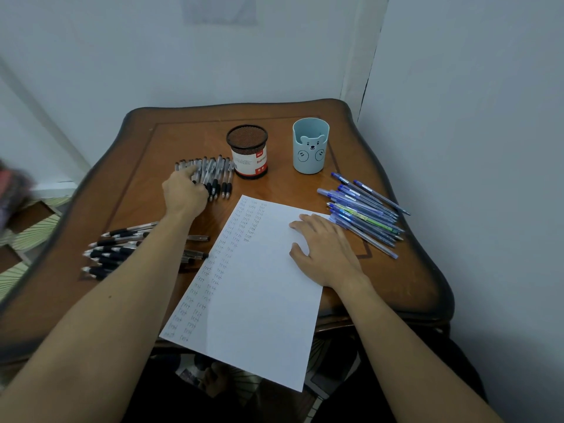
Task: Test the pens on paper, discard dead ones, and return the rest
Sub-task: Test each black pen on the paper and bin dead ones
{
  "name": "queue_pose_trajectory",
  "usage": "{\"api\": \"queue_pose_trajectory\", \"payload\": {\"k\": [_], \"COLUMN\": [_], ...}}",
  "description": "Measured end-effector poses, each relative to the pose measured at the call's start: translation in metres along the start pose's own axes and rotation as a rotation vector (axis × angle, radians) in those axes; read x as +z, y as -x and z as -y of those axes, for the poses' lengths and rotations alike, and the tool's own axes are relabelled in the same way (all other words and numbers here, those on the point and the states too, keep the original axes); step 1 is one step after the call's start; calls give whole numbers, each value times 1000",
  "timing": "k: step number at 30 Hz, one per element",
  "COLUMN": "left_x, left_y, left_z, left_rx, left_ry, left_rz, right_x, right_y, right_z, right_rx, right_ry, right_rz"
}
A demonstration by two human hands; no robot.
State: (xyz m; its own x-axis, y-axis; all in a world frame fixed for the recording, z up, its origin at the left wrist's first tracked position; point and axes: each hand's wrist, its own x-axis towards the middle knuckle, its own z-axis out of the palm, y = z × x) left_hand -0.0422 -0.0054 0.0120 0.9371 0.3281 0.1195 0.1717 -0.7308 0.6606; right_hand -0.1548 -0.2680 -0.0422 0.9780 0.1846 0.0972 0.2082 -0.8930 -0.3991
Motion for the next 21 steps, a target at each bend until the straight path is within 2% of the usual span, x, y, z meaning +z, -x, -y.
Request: {"api": "queue_pose_trajectory", "payload": {"k": [5, 12, 18, 21], "left_x": [-10, -17, -34, -37], "left_y": [18, 47, 63, 63], "left_z": [9, 27, 31, 37], "left_rx": [137, 383, 266, 244], "left_ry": [11, -209, -485, -566], "left_rz": [-41, 206, 275, 245], "right_x": [-1, -2, -1, -1], "right_y": [0, 0, 0, 0], "right_z": [1, 2, 1, 1], "right_rx": [-2, 3, 3, 6], "right_ry": [5, 12, 14, 10], "right_rz": [-4, 5, 5, 14]}}
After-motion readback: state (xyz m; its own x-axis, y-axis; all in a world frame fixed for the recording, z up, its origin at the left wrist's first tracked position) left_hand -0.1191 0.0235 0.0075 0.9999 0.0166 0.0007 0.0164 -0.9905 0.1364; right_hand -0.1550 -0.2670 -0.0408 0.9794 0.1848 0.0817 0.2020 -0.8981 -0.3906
